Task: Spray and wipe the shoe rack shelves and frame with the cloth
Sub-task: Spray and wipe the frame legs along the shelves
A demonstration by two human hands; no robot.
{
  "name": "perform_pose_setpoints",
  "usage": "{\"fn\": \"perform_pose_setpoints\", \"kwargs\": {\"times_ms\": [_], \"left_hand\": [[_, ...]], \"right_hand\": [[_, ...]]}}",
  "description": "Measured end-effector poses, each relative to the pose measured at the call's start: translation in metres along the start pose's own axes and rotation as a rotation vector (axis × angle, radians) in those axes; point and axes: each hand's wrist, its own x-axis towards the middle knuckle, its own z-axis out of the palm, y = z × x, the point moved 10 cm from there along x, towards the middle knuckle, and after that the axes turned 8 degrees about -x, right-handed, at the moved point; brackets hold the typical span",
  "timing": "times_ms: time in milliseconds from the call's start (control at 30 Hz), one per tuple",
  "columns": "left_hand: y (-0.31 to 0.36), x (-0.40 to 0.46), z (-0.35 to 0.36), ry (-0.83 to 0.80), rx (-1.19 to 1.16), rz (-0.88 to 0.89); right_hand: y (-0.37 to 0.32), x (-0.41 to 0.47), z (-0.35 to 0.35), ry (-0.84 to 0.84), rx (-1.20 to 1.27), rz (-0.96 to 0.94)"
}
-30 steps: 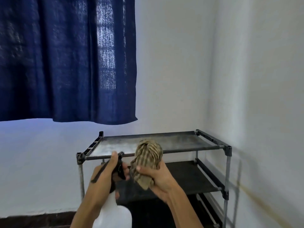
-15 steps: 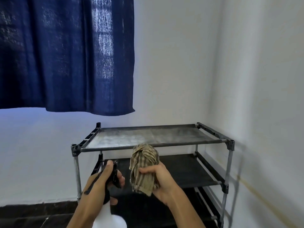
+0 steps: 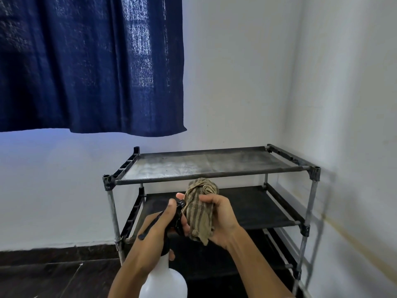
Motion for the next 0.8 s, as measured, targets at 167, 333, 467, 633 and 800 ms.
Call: {"fn": "perform_pose_setpoints", "kwargs": {"times_ms": [167, 333, 467, 633, 800], "left_hand": [[-0.004, 0.002, 0.002, 0.002, -0.009, -0.026], [-0.007, 0.002, 0.008, 0.017, 0.040, -0.040], [-0.006, 0.003, 0.020, 0.009, 0.101, -0.017], [-0.006, 0.005, 0.009, 0.113, 0.116, 0.005], [-0.013, 0.008, 0.008, 0.102, 0.132, -0.004]], "right_hand": [[0.002, 0.010, -0.014, 0.045, -0.040, -0.019], [0.011, 0.015, -0.021, 0.057, -0.070, 0.021], [-0.004, 0.017, -0.036, 0.191, -0.179, -0.092], [-0.018, 0.010, -0.048, 0.320, -0.273, -0.153], [-0.021, 0.007, -0.054, 0.347, -0.292, -0.162]]}}
